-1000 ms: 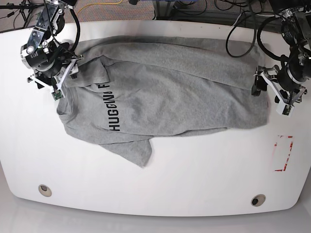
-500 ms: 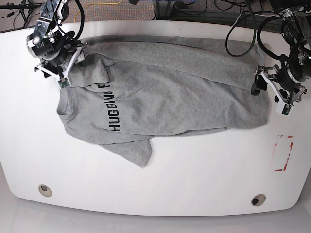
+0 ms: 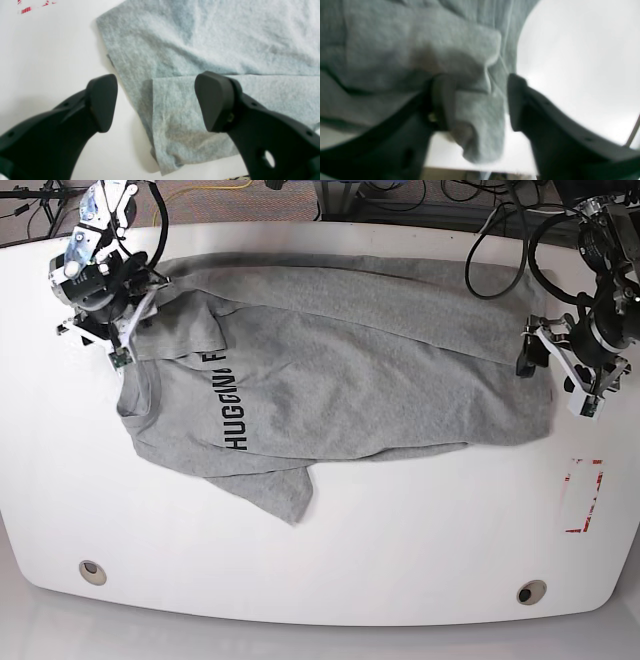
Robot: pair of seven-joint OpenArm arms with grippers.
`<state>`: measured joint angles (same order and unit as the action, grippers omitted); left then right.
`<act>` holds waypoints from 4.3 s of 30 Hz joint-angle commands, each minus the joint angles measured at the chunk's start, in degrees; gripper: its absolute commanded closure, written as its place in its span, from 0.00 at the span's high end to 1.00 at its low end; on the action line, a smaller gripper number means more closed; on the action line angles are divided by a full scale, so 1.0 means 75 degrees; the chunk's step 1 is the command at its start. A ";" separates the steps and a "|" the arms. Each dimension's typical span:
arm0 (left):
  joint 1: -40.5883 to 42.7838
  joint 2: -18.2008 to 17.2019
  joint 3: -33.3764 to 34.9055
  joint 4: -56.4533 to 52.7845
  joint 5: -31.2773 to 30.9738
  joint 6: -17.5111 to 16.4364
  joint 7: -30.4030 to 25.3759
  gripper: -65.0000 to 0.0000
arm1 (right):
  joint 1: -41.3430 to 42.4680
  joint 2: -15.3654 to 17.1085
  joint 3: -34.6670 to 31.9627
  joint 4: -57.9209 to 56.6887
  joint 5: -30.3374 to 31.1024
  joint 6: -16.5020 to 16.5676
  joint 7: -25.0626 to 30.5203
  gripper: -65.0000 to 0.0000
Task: Fold the T-shirt properly
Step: 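Lower both grippers onto the shirt's edge and pinch the fabric, then slide the right gripper along the shirt edge toward the printed text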
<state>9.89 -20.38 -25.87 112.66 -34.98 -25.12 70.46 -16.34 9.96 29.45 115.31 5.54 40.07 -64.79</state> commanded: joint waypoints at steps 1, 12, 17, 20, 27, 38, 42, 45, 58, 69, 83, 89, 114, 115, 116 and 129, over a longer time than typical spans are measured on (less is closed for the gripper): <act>-0.0047 -0.0125 -0.0050 0.0105 -0.0077 0.0003 -0.0140 0.75 | -0.0242 0.0191 0.0322 0.0186 -0.0088 -0.0010 0.0042 0.28; 0.0082 -0.0113 -0.0050 -0.0387 -0.0077 -0.0008 -0.0140 0.75 | -0.0816 0.0202 0.0721 -0.0306 -0.0112 -0.0010 0.0698 0.16; 0.0328 -0.0090 -0.0050 -0.0481 -0.0077 -0.0008 -0.0140 0.75 | -0.0840 0.0191 0.0697 -0.1490 -0.0135 -0.0010 0.1530 0.17; 0.0504 -0.0078 -0.0050 -0.0493 -0.0089 -0.0008 -0.0140 0.75 | -0.0828 0.0202 0.0697 -0.2135 -0.0147 -0.0010 0.1976 0.16; 0.1008 -0.0066 -0.0062 -0.0516 -0.0089 -0.0020 -0.0140 0.75 | -0.0863 0.0366 0.0697 -0.2322 -0.0147 -0.0010 0.2140 0.16; 0.1219 -0.0090 -0.0062 -0.1583 -0.0077 -0.0020 -0.0538 0.75 | -0.0863 0.0425 0.0709 -0.2299 -0.0147 -0.0010 0.2140 0.16; 0.1371 -0.0113 -0.0050 -0.1970 -0.0077 -0.0020 -0.1078 0.75 | -0.0863 0.0425 0.0709 -0.2299 -0.0147 -0.0010 0.2140 0.16; 0.1383 -0.0125 -0.0038 -0.2263 -0.0077 -0.0020 -0.1148 0.75 | -0.0863 0.0472 0.0709 -0.2299 -0.0159 -0.0010 0.2140 0.16; 0.1360 -0.0324 -0.0038 -0.2931 0.1165 -0.0161 -0.1218 0.75 | -0.0887 0.0753 0.0932 -0.2205 -0.0135 -0.0010 0.2140 0.16; 0.1371 -0.0324 -0.0073 -0.2497 0.1623 -0.1251 -0.1242 0.75 | -0.1156 0.0730 0.0943 -0.1033 -0.0088 -0.0010 0.2069 0.17; 0.1008 -0.0289 -0.0085 -0.0692 0.1611 -0.1309 -0.0726 0.75 | -0.0816 0.0460 -0.0018 0.0151 -0.0088 -0.0010 0.1401 0.48; 0.0645 -0.0289 -0.0085 -0.0282 0.1599 -0.1321 -0.0550 0.75 | -0.0219 0.0273 -0.0053 0.0151 -0.0159 -0.0010 0.1390 0.67; -0.0527 -0.0266 -0.0695 -0.0141 0.1669 -0.1263 -0.0456 0.75 | 0.3978 0.0542 -0.0452 -0.3893 -0.0170 -0.0010 0.2058 0.78; -0.0527 -0.0266 -0.0695 -0.0141 0.1669 -0.1263 -0.0456 0.75 | 0.4153 0.0589 -0.0463 -0.4245 -0.0170 -0.0010 0.2198 0.78; -0.0527 -0.0266 -0.0695 -0.0141 0.1669 -0.1263 -0.0456 0.75 | 0.4282 0.0636 -0.0463 -0.4538 -0.0170 -0.0010 0.2339 0.78; -0.0317 -0.0266 -0.0730 -0.0141 0.1669 -0.1263 -0.0480 0.75 | 0.5994 0.1480 -0.1319 -0.8535 -0.0147 -0.0010 0.4894 0.78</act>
<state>7.31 -21.43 -30.83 110.74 -22.04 -34.72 67.83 25.39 19.05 19.97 55.16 3.33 39.99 -32.21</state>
